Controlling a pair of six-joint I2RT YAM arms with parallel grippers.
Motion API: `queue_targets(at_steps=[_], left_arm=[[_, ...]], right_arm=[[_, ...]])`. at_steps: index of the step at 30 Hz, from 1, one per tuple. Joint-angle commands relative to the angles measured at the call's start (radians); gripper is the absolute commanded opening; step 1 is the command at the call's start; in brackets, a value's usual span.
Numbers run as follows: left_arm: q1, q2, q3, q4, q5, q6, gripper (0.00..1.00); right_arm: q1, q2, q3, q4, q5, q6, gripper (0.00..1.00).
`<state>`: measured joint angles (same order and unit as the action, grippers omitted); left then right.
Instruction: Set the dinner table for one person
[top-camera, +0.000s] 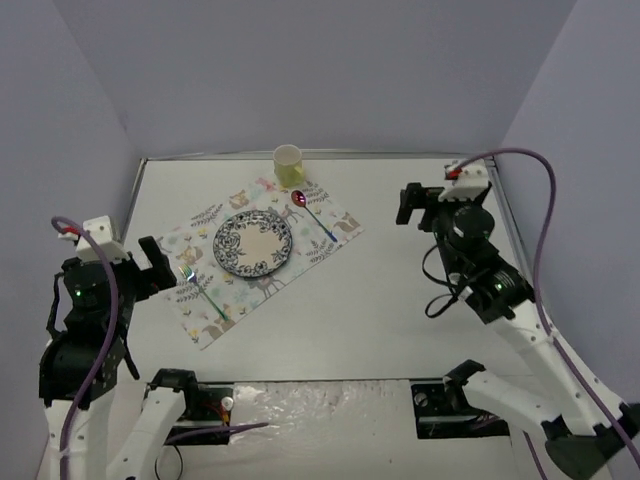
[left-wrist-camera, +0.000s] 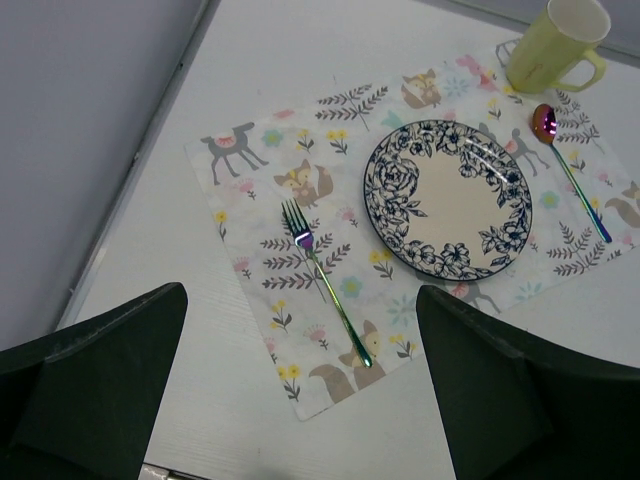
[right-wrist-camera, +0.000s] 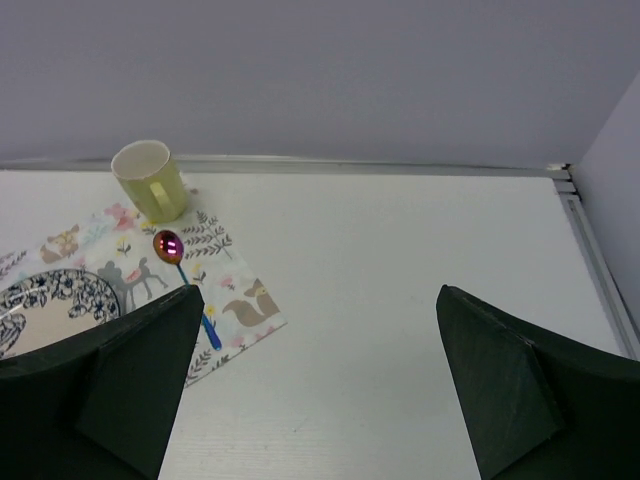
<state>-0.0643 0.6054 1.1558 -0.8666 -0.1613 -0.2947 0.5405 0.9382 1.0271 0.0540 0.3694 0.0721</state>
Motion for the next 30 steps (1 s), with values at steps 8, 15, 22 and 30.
queue_targets(at_steps=[8,15,22,30], left_arm=[[-0.025,-0.099,0.116,-0.185,0.019,0.040,0.97],[-0.069,-0.157,0.084,-0.238,-0.061,0.016,0.97],[-0.139,-0.221,0.085,-0.252,-0.154,-0.037,0.97],[-0.181,-0.271,0.085,-0.259,-0.187,-0.055,0.97]], right_arm=[[-0.007,-0.455,-0.168,-0.049,0.157,-0.029,1.00],[-0.004,-0.576,-0.245,-0.109,0.203,0.014,1.00],[-0.004,-0.659,-0.278,-0.111,0.235,0.024,1.00],[-0.007,-0.792,-0.350,-0.092,0.171,-0.039,1.00]])
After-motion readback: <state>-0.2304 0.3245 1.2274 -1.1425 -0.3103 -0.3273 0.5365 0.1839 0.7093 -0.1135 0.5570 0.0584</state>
